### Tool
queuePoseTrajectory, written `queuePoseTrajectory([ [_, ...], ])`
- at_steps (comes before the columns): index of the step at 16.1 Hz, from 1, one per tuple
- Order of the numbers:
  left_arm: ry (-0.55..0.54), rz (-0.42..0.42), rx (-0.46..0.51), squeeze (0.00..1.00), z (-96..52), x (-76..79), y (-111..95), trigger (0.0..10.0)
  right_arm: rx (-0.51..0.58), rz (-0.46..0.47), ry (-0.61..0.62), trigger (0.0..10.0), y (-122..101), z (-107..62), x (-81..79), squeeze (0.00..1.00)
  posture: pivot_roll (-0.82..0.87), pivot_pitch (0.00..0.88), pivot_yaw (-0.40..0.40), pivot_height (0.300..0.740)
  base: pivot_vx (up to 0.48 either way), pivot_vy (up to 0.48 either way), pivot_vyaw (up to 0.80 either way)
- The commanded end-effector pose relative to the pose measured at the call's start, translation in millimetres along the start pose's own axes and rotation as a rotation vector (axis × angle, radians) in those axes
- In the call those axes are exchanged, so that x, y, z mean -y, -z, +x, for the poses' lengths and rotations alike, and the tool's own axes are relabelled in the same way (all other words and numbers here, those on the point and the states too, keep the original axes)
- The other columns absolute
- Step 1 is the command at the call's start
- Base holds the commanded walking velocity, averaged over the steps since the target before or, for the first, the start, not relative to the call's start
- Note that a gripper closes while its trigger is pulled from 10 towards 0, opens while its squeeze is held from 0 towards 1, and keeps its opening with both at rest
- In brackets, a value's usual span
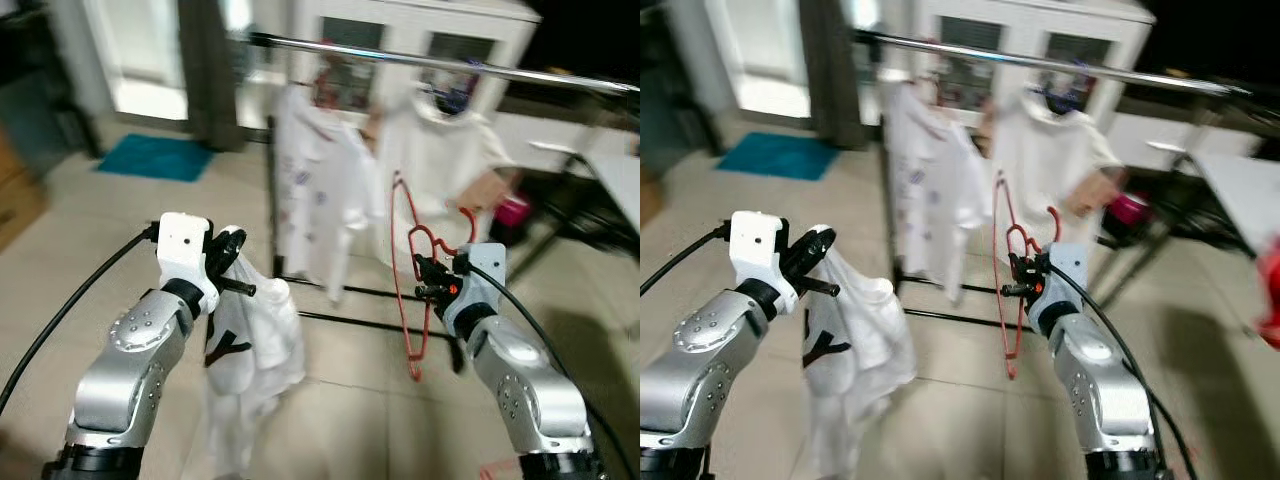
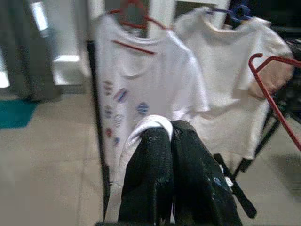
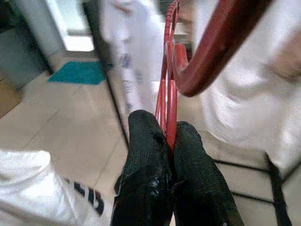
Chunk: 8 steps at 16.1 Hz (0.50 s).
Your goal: Hang hanger
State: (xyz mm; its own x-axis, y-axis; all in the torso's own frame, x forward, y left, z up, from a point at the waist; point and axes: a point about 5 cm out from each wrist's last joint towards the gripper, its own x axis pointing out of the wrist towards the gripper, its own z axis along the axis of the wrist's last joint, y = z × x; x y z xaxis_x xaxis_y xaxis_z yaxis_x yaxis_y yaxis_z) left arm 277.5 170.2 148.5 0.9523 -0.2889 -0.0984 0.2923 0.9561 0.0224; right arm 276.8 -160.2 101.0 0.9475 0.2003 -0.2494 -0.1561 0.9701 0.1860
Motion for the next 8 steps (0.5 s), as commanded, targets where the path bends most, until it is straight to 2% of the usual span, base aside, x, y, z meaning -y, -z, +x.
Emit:
queuePoseTrajectory([
  [1,0.017,0.031,0.007,0.0,1.2,4.5,0.3,10.0,0.026,0.011,0.025,10.0,-7.6,-3.3,4.9,0.0,-0.06,0.0,-0.045,0.74,0.0,0.0,-0.8],
  [3,0.009,0.042,0.003,0.0,0.8,5.9,3.9,10.0,0.016,0.047,0.017,10.0,-5.2,-4.2,3.2,0.0,-0.05,0.0,-0.047,0.74,0.0,0.0,-0.8],
  [4,0.006,0.04,0.007,0.0,0.3,5.9,3.8,10.0,0.022,0.103,0.0,10.0,-5.8,-5.6,0.7,0.0,-0.05,0.0,-0.049,0.74,0.0,0.0,-0.8],
  [7,0.02,0.02,-0.009,0.0,-0.5,8.9,6.8,10.0,0.029,0.049,0.019,10.0,-7.4,-8.3,-1.5,0.0,-0.05,0.0,-0.045,0.74,0.0,0.0,-0.8],
  [8,0.02,0.035,-0.007,0.0,0.3,10.7,7.9,10.0,-0.006,0.006,0.034,10.0,-4.1,-10.0,0.8,0.0,-0.06,0.0,-0.039,0.74,0.0,0.0,-0.8],
])
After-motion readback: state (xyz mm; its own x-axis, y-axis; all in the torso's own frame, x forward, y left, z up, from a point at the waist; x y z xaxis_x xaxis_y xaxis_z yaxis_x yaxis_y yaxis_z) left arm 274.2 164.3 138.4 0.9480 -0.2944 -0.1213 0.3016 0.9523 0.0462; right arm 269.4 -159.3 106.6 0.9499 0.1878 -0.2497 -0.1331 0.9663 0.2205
